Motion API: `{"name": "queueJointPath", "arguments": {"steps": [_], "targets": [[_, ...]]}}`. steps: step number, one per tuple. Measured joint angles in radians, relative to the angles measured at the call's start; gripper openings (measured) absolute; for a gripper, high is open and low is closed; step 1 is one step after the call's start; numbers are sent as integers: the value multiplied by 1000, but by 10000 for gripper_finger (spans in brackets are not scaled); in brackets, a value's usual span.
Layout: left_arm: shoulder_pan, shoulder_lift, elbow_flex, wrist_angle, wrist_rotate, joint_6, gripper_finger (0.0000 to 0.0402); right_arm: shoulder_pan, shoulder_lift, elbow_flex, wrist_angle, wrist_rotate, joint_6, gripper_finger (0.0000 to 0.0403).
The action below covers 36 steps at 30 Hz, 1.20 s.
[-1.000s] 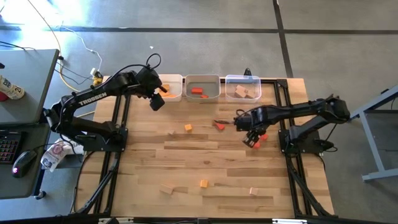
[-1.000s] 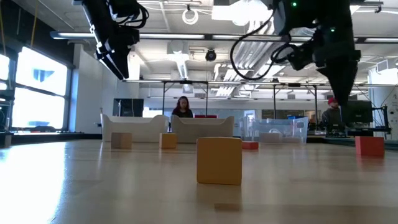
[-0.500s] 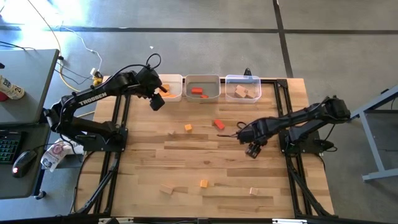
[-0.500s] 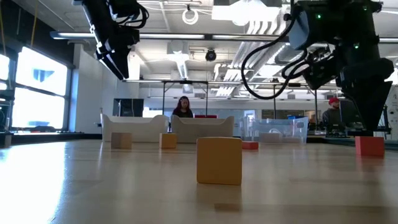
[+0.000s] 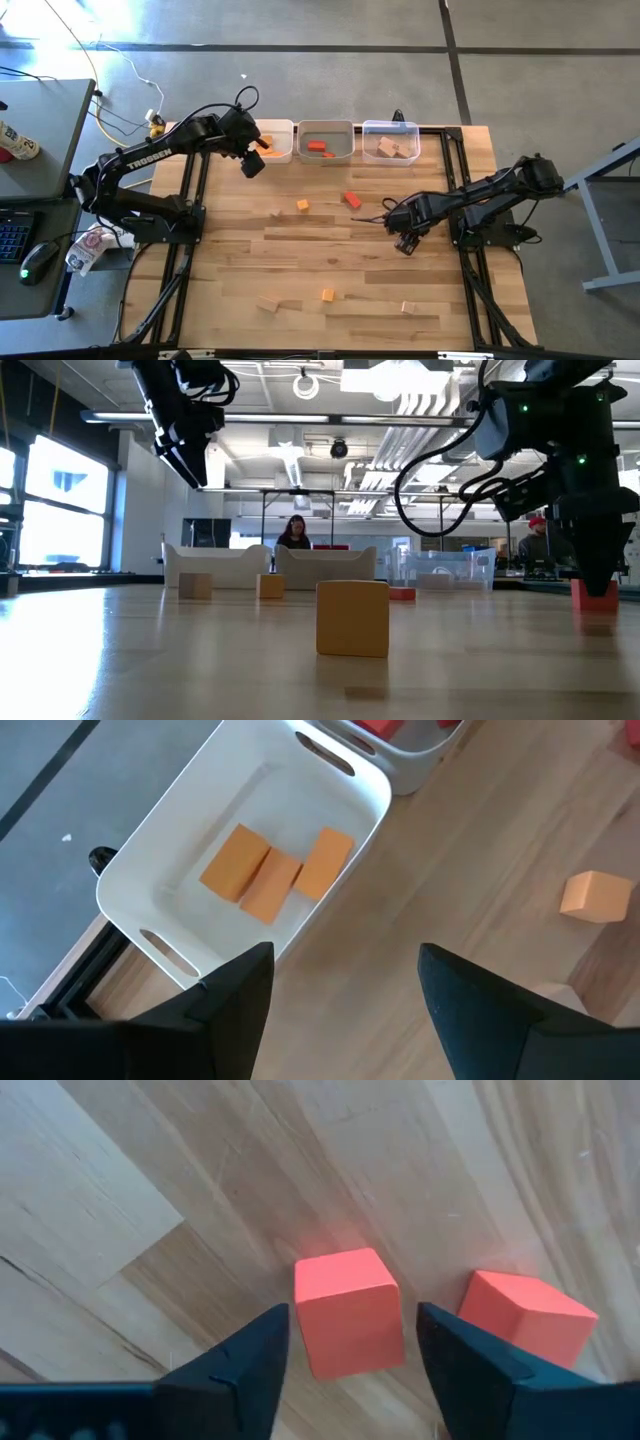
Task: Sort & place blocks by color
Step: Put the orange block into the gray bin
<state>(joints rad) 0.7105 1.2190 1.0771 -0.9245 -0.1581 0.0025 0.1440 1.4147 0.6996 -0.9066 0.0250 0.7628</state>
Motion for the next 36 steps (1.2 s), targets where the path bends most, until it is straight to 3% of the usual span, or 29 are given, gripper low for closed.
{"name": "queueJointPath", "arguments": {"steps": [9, 22, 36], "targets": [[0, 0, 0, 0, 0, 0, 235, 0, -1, -11, 24, -10, 51, 103], [-3, 0, 0, 0, 29, 0, 235, -14, 0, 67, 207, 41, 41, 102], [-130, 0, 0, 10, 35, 18, 235, -213, 0, 137, 589, 108, -208, 102]]}}
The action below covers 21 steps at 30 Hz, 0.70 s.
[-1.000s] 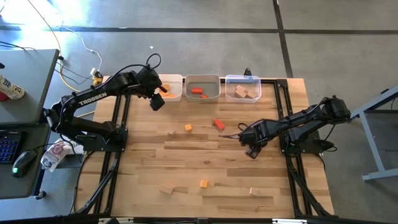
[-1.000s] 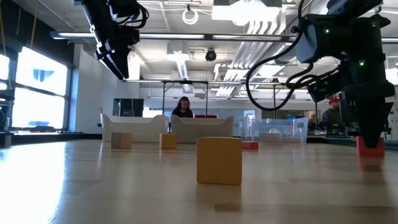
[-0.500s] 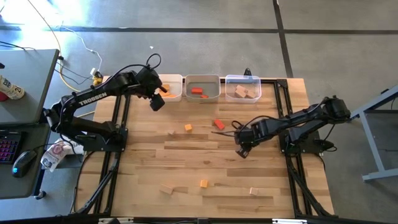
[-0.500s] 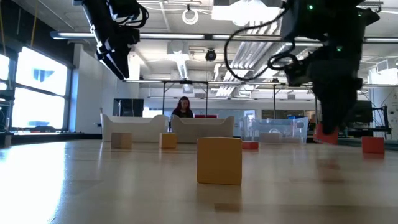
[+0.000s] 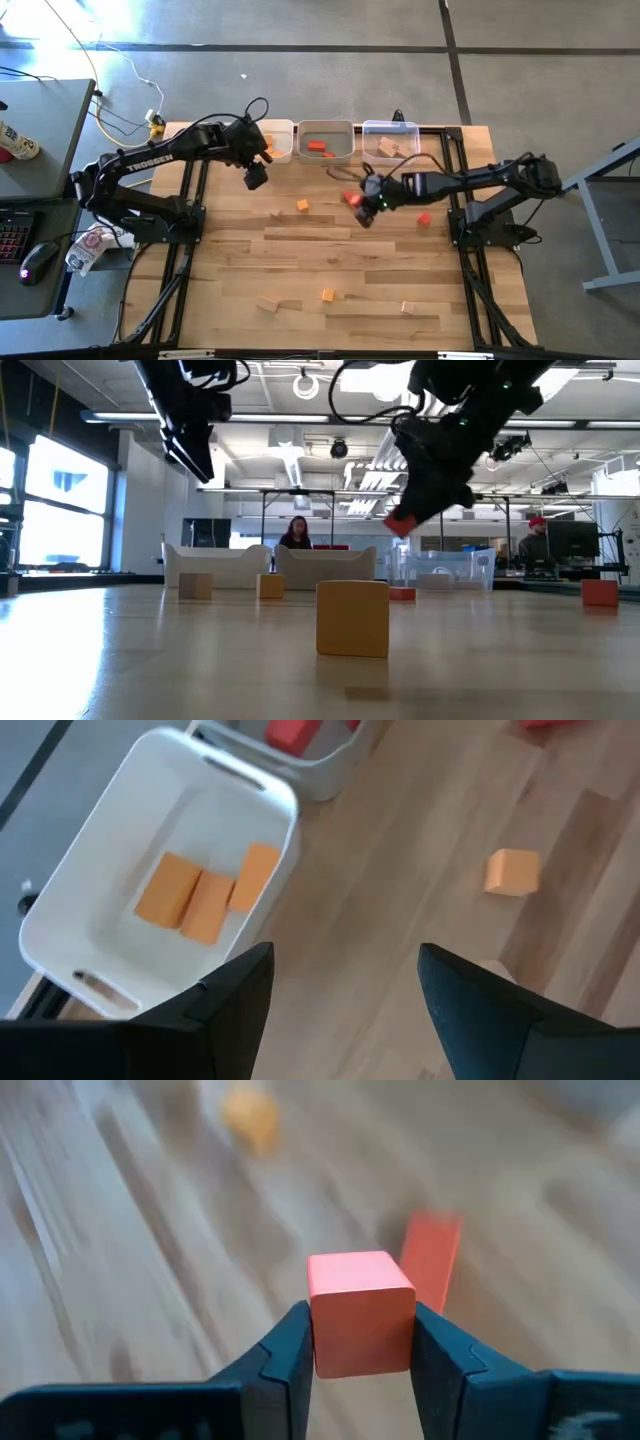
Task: Sort & place blocks by color
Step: Put the orange block into the gray bin
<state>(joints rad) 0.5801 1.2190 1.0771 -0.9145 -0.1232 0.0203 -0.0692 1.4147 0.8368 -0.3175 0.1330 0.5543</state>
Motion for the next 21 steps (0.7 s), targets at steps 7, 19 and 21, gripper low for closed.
{"name": "queueJointPath", "arguments": {"steps": [7, 19, 21], "targets": [[-58, 0, 0, 30, 0, 10, 235, -121, 0, 2, 252, 16, -118, 102], [-104, 0, 0, 35, 1, 6, 235, -299, 0, 2, 545, 72, -198, 102], [-108, 0, 0, 45, 1, -13, 235, -324, 0, 2, 584, 73, -197, 102]]}}
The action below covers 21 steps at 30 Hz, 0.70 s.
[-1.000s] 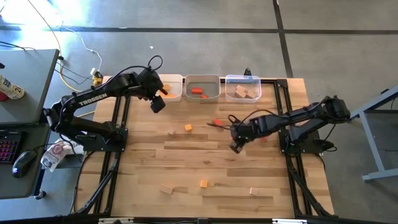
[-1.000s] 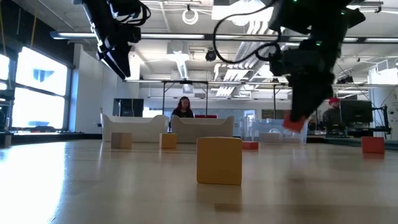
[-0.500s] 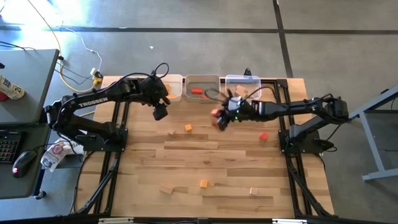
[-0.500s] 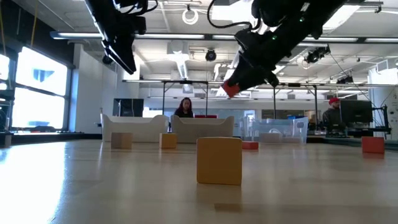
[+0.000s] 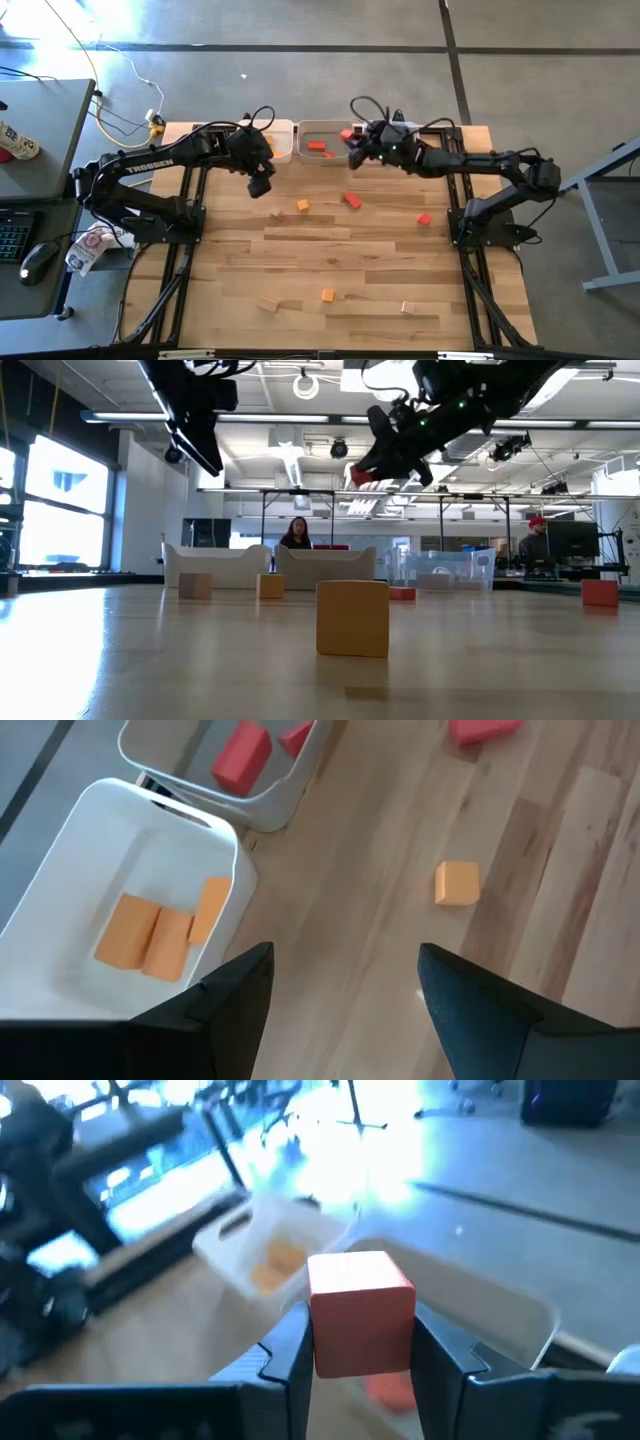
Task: Sort & place blocks by color
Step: Put the orange block into the gray bin
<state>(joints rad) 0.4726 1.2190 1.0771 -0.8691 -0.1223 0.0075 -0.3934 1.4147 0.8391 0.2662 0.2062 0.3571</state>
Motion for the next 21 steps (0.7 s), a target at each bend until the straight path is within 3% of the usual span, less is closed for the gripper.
{"name": "queueJointPath", "arguments": {"steps": [6, 21], "targets": [[-3, 0, 0, 4, 1, -45, 235, -48, 22, 0, 55, 12, 0, 102], [-3, 0, 0, 1, 22, -107, 235, -52, 251, 0, 107, 11, 3, 102]]}}
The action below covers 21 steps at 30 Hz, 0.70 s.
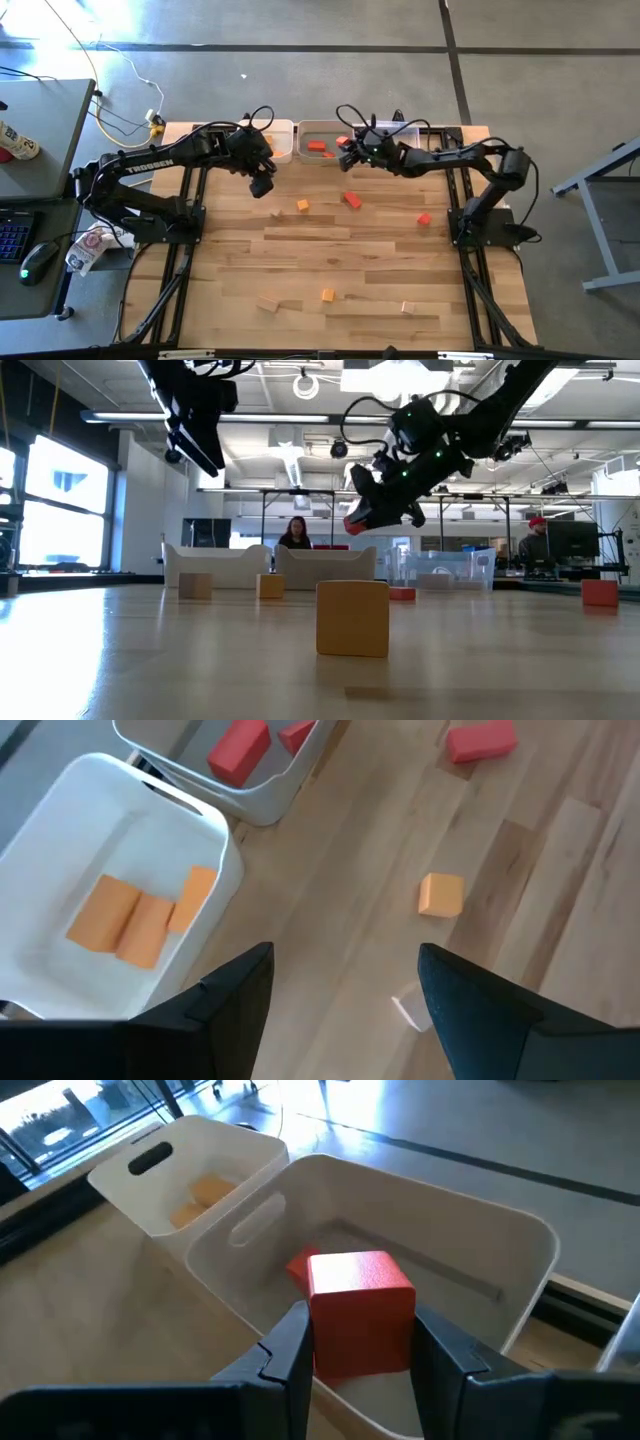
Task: Sort & place blocks by color
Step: Put the orange block into the gray bin
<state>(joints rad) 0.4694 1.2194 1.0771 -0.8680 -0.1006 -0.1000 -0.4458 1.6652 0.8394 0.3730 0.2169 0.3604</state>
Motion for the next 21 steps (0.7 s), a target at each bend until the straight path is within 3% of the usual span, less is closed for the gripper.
{"name": "queueJointPath", "arguments": {"steps": [16, 21], "targets": [[-71, 51, -1, -11, 38, -91, 235, -39, 27, 0, 13, 12, -23, 131], [-93, 92, -1, -11, 38, -92, 235, -39, 27, 0, 14, -10, -21, 166]]}}
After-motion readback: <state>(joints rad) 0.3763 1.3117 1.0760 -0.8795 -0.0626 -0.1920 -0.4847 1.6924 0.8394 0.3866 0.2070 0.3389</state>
